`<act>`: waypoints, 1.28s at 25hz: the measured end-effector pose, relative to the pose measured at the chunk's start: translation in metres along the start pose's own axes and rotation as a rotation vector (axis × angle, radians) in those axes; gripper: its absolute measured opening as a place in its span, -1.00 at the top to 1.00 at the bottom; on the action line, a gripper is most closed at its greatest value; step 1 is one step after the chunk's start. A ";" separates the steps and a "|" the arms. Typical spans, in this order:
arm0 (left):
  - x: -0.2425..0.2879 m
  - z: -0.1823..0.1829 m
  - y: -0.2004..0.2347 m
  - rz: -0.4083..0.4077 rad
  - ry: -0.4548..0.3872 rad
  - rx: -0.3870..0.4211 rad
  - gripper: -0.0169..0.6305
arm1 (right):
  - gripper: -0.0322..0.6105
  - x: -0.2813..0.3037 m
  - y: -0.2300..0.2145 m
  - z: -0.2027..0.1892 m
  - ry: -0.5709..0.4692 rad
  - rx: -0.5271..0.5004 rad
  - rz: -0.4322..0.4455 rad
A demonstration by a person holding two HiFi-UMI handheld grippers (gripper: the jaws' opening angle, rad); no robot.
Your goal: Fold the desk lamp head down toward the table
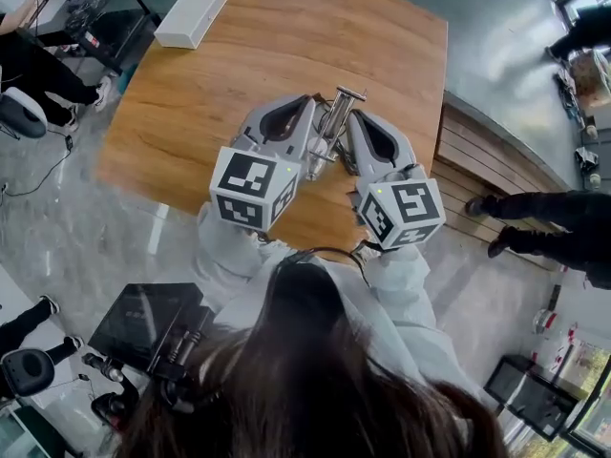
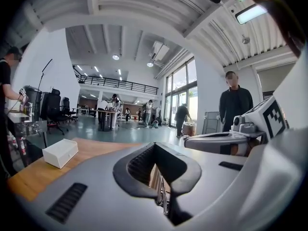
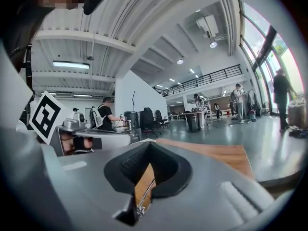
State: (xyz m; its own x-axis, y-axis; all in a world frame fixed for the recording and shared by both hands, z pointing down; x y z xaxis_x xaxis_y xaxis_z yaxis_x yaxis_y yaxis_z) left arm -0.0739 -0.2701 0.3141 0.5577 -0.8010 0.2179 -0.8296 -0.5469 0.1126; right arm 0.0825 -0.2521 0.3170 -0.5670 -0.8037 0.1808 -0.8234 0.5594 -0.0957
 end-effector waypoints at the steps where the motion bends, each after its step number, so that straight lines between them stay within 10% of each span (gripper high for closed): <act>1: 0.000 0.001 0.000 0.000 -0.001 0.003 0.94 | 0.90 0.000 0.001 0.001 -0.002 -0.005 0.001; 26: 0.010 0.000 -0.011 -0.039 0.009 0.017 0.94 | 0.90 -0.002 0.004 0.007 -0.001 -0.041 0.008; 32: 0.044 0.004 -0.039 -0.163 -0.006 0.042 0.94 | 0.90 -0.031 -0.024 0.009 -0.003 -0.056 -0.128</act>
Point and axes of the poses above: the fingertips, and each gripper's own axes: x forward along the fingers, y to its left, z out of its top, the point moved 8 cm from there along -x, backward along the fingers, and after that the axes turned 3 degrees about y, right-handed, at the moved point
